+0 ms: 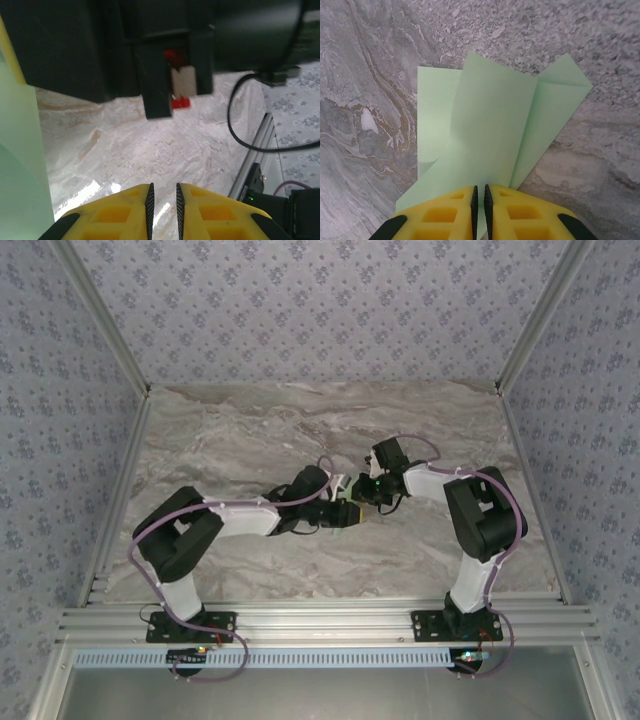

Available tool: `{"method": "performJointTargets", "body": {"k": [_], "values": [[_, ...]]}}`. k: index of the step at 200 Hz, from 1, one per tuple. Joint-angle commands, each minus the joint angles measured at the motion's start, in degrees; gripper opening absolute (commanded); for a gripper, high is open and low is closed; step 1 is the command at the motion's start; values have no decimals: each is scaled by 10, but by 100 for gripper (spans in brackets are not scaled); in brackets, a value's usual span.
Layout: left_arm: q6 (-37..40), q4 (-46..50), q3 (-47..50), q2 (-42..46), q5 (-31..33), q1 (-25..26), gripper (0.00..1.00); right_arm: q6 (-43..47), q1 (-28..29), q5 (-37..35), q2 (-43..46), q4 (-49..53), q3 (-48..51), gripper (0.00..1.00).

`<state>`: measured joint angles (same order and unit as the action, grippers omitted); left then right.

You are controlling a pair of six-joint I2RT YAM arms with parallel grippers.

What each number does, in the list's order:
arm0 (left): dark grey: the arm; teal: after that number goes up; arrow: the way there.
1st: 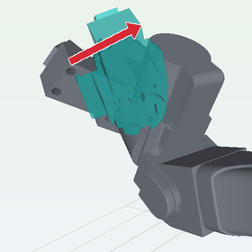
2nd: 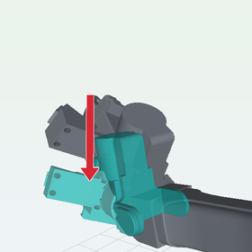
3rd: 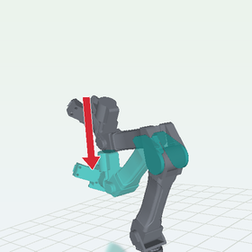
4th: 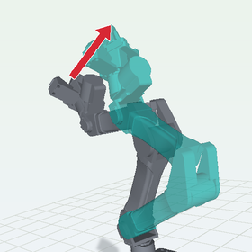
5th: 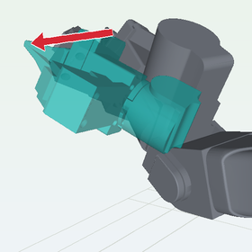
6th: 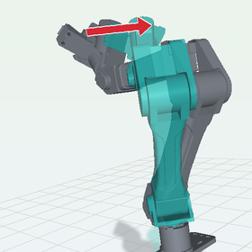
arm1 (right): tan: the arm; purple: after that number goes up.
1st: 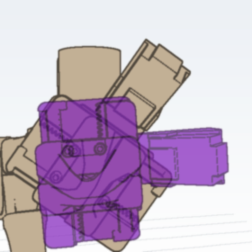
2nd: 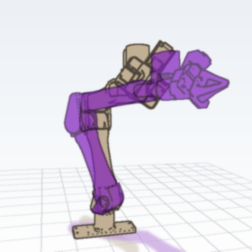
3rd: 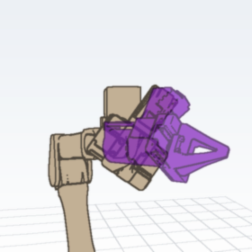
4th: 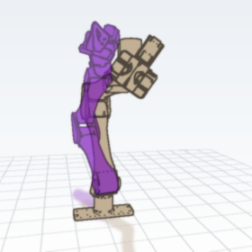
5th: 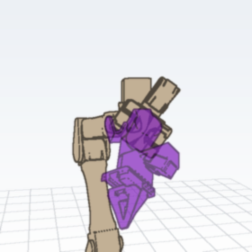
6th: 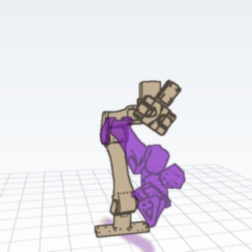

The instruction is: Fold a paper plane with a square sheet of paper (fold left side to right side)

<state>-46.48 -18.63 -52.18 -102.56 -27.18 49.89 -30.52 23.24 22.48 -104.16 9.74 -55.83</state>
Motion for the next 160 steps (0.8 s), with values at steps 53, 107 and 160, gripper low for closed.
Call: {"method": "performJointTargets", "body": {"k": [53, 107, 160], "values": [[42, 71, -41, -37, 23, -16, 21, 13, -3, -23, -23, 41, -2, 17], [65, 116, -54, -49, 50, -20, 22, 15, -3, -27, -24, 44, -3, 17], [72, 133, -56, -50, 64, -25, 22, 16, -3, -27, -24, 46, -4, 17]]}}
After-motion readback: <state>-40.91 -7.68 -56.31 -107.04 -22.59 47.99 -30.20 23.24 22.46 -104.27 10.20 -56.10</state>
